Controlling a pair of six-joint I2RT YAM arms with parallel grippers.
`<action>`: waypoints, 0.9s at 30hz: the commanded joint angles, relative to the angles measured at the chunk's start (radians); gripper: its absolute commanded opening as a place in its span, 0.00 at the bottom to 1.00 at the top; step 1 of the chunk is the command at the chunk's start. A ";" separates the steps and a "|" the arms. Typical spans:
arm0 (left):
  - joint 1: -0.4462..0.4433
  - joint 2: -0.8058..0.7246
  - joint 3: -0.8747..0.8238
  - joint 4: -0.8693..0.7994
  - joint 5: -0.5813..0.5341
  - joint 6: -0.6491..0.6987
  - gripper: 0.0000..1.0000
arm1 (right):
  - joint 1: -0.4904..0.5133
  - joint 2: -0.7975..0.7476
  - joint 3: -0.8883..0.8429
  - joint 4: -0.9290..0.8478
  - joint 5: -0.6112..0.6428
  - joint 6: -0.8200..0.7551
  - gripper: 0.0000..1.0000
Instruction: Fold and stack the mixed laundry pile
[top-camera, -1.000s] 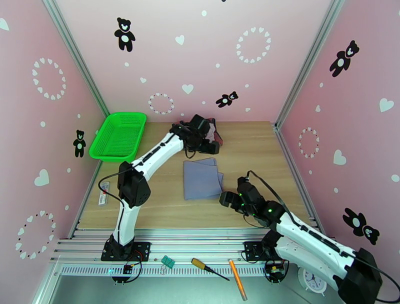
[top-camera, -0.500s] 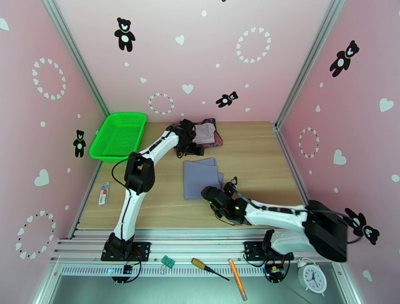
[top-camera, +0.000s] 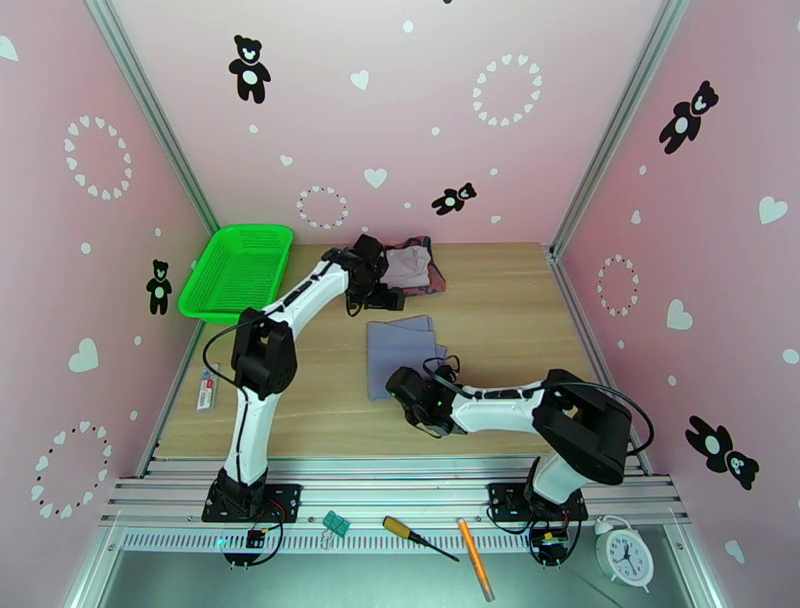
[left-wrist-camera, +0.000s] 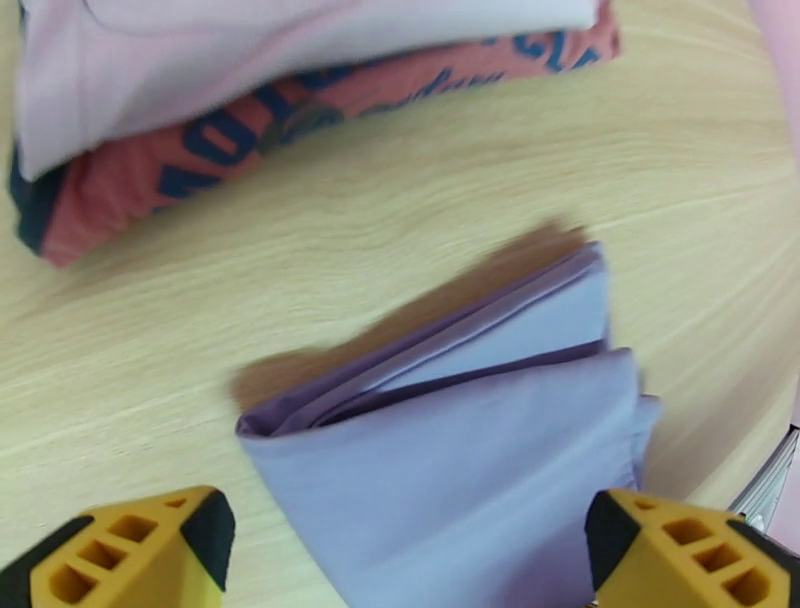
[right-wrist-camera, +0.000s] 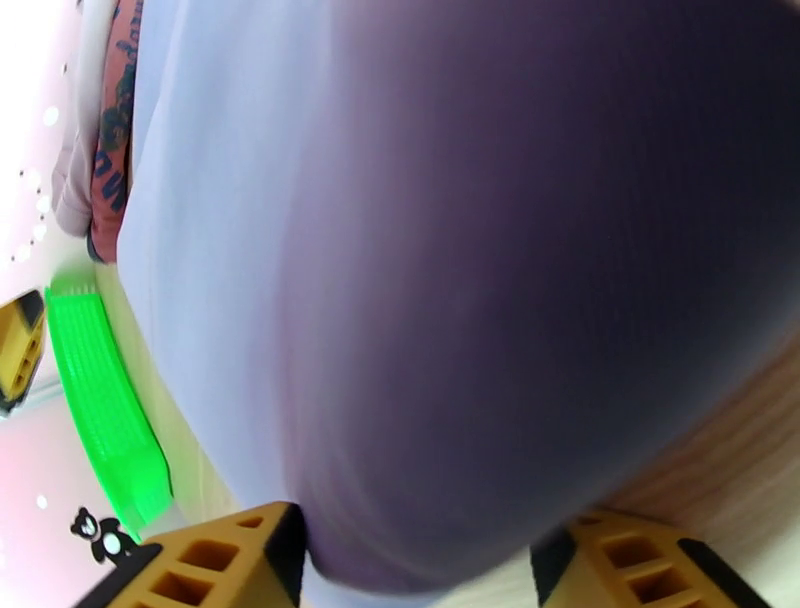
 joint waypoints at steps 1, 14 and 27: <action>-0.002 -0.054 -0.035 0.003 -0.015 0.017 0.99 | -0.053 0.122 -0.008 0.052 -0.026 0.086 0.55; -0.003 -0.153 -0.145 0.007 -0.029 0.001 0.98 | -0.129 0.109 -0.059 -0.032 -0.018 -0.090 0.00; -0.013 -0.176 -0.319 0.057 -0.014 0.002 0.98 | -0.444 0.084 0.193 -0.634 -0.324 -1.464 0.00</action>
